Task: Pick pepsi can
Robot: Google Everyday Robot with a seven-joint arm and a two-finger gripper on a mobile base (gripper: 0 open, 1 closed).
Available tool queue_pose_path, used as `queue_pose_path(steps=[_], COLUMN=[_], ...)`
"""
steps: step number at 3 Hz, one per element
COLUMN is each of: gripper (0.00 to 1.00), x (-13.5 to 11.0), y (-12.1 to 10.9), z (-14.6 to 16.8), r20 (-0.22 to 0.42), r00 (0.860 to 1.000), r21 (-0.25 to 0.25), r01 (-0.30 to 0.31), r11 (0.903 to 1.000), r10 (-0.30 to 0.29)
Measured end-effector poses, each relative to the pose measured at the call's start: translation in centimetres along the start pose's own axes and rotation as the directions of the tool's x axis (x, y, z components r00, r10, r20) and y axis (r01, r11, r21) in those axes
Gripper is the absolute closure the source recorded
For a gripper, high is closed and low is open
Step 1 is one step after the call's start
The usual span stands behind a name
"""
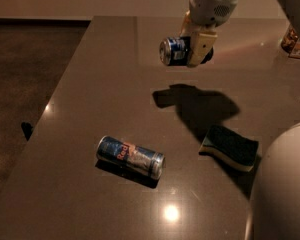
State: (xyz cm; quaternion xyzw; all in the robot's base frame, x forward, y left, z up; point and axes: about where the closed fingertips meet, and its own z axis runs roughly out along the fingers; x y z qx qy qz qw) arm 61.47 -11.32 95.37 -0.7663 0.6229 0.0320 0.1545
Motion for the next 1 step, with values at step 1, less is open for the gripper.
queue_pose_path(steps=[1], gripper=[1.00], x=[-0.22], y=[-1.27], z=[-0.18], r20=[0.013], r00=[1.000], r21=[0.048], r01=[-0.004], r11=[0.9988], r10=[0.003])
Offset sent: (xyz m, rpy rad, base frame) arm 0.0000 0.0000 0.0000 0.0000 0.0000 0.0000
